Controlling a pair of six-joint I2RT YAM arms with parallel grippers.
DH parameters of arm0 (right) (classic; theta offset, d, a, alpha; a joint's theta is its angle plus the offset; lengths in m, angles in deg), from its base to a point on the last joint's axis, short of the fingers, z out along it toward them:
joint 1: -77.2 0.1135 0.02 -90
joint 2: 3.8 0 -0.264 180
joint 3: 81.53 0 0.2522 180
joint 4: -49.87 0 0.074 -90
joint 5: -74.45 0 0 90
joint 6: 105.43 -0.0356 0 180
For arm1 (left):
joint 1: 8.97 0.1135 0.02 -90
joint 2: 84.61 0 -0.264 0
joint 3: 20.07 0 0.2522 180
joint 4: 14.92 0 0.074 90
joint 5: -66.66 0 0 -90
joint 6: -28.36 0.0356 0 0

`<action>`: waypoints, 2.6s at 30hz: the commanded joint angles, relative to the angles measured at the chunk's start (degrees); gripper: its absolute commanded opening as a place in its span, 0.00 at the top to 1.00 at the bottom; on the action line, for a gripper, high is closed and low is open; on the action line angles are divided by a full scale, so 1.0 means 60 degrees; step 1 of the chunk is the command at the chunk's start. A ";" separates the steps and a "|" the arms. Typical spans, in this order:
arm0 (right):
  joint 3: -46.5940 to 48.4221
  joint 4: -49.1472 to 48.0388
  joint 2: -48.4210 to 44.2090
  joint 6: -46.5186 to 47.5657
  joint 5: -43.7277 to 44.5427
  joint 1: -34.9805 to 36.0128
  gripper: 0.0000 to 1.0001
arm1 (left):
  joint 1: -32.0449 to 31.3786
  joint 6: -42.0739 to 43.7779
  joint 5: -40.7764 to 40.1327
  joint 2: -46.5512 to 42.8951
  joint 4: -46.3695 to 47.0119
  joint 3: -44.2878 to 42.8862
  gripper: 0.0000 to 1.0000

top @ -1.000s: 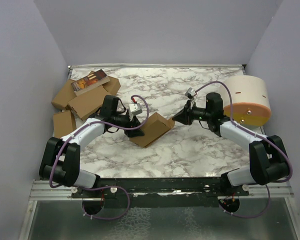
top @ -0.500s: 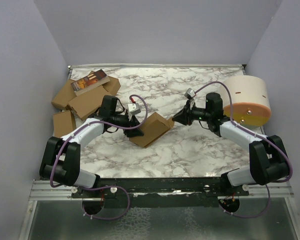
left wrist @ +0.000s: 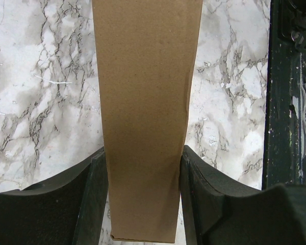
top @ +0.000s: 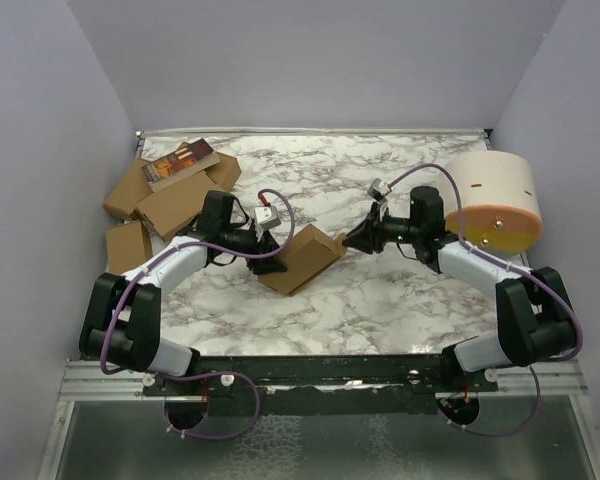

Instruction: Fold the paper box

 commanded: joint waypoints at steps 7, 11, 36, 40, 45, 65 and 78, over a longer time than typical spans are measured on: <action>-0.0269 -0.0226 0.0066 -0.0125 -0.0377 0.0065 0.91 | 0.0064 0.0046 0.0127 0.0176 0.0048 0.0198 0.86; -0.0306 -0.0154 -0.0087 0.0420 -0.0196 0.0094 0.96 | 0.0099 -0.0190 0.0381 0.0258 0.0226 0.0231 0.87; -0.0889 -0.0029 -0.0591 0.3338 0.0421 0.0791 0.99 | 0.0501 -0.0785 0.0959 0.0870 0.0883 0.0440 0.87; -0.1014 -0.0072 -0.0716 0.3869 0.0564 0.1025 0.99 | 0.0543 -0.0799 0.1004 0.0916 0.0903 0.0456 0.87; -0.1087 -0.0045 -0.0694 0.4286 0.0716 0.1076 0.99 | 0.0576 -0.0827 0.1046 0.0996 0.0924 0.0470 0.87; -0.0775 0.0771 -0.0314 0.5205 0.1280 0.1080 0.99 | 0.0684 -0.0848 0.1127 0.1059 0.1014 0.0529 0.87; -0.0802 0.1005 -0.0363 0.6293 0.1644 0.1336 0.99 | 0.0738 -0.0870 0.1064 0.1187 0.1044 0.0530 0.87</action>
